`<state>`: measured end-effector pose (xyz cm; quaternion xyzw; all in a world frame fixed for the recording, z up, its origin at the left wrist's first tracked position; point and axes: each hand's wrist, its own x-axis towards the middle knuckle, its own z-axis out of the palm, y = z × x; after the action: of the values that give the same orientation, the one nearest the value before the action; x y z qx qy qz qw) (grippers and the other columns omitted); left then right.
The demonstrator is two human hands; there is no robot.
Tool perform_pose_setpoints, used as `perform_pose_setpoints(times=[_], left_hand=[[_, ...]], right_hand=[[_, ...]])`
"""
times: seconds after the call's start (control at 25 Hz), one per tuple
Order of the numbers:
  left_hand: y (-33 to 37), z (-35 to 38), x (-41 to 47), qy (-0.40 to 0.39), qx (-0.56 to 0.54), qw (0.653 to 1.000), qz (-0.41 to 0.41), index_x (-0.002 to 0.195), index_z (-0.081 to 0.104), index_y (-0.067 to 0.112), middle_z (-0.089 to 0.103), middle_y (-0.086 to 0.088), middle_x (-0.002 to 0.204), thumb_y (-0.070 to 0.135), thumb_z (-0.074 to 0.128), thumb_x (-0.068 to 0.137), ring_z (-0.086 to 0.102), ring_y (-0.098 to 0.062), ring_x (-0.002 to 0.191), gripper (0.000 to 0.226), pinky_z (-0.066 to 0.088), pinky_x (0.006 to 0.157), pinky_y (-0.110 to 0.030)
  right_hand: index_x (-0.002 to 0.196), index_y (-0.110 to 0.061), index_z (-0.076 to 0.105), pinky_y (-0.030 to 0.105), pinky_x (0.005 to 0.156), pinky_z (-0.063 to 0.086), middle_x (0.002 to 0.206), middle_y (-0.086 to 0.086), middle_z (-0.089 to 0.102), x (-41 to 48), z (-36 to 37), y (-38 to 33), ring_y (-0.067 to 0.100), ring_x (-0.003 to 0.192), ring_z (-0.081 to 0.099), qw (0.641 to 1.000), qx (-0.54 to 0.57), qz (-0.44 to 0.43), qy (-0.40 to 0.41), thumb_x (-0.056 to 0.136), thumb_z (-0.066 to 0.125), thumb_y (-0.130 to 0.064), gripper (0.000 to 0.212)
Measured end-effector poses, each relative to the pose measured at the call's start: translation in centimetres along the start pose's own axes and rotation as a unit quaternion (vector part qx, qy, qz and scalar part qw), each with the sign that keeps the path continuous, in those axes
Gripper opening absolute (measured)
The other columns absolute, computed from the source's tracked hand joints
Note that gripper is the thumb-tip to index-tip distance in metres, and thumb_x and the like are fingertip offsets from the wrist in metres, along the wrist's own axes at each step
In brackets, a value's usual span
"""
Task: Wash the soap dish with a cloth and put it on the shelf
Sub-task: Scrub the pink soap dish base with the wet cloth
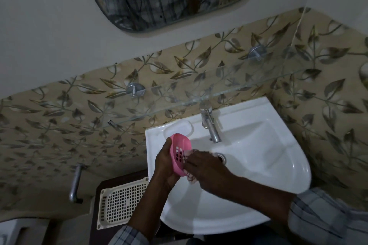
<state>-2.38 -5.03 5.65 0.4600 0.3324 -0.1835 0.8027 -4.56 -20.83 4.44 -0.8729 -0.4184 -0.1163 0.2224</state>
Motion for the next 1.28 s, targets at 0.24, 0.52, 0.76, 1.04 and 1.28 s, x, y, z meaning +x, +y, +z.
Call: perform_pose_setpoints(times=[0.24, 0.52, 0.76, 1.04, 1.28], left_hand=[[-3.2, 0.5, -1.2, -0.045, 0.020, 0.990, 0.129, 0.091, 0.081, 0.013, 0.077, -0.015, 0.093, 0.056, 0.043, 0.092, 0.075, -0.025, 0.083, 0.057, 0.061, 0.066, -0.030], [-1.5, -0.1, -0.8, 0.016, 0.020, 0.998, 0.061, 0.131, 0.055, -0.002, 0.063, -0.032, 0.124, 0.054, 0.042, 0.097, 0.060, -0.044, 0.117, 0.067, 0.048, 0.100, -0.054], [-4.5, 0.4, -1.2, -0.028, 0.103, 0.957, 0.268, 0.135, 0.057, 0.015, 0.064, -0.014, 0.130, 0.062, 0.045, 0.090, 0.064, -0.024, 0.118, 0.066, 0.056, 0.094, -0.037], [-4.0, -0.8, 0.7, -0.081, 0.390, 0.818, 0.415, 0.152, 0.010, 0.039, 0.022, 0.014, 0.157, 0.068, 0.047, 0.088, 0.026, -0.009, 0.147, 0.080, 0.031, 0.115, -0.025], [0.1, -0.6, 1.3, -0.135, -0.022, 0.990, -0.021, 0.138, 0.049, -0.003, 0.056, -0.031, 0.131, 0.064, 0.046, 0.087, 0.062, -0.043, 0.109, 0.084, 0.053, 0.092, -0.052]], right_hand=[[0.088, -0.015, 0.075, 0.030, 0.065, 0.063, 0.077, -0.001, 0.077, 3.9, -0.7, -2.5, 0.009, 0.071, 0.073, 0.733, 0.459, 0.486, 0.130, 0.083, 0.062, -0.018, 0.014], [0.093, -0.008, 0.075, 0.031, 0.077, 0.053, 0.093, 0.010, 0.074, -0.1, 0.2, 2.0, 0.029, 0.087, 0.068, 0.995, 0.078, -0.052, 0.014, 0.078, 0.064, 0.007, 0.024], [0.083, -0.010, 0.076, 0.036, 0.067, 0.060, 0.079, 0.008, 0.078, 4.2, -1.2, -0.9, 0.020, 0.074, 0.074, 0.639, 0.578, 0.500, 0.087, 0.083, 0.069, -0.016, 0.009], [0.084, -0.013, 0.064, 0.034, 0.067, 0.060, 0.076, 0.001, 0.073, 4.7, -3.6, 0.2, 0.016, 0.070, 0.071, 0.775, 0.413, 0.464, 0.120, 0.057, 0.085, -0.043, 0.045], [0.107, -0.015, 0.064, 0.032, 0.078, 0.053, 0.102, 0.002, 0.069, 2.0, -2.2, 1.4, 0.019, 0.092, 0.063, 0.942, 0.229, 0.242, 0.040, 0.074, 0.079, -0.026, 0.038]])
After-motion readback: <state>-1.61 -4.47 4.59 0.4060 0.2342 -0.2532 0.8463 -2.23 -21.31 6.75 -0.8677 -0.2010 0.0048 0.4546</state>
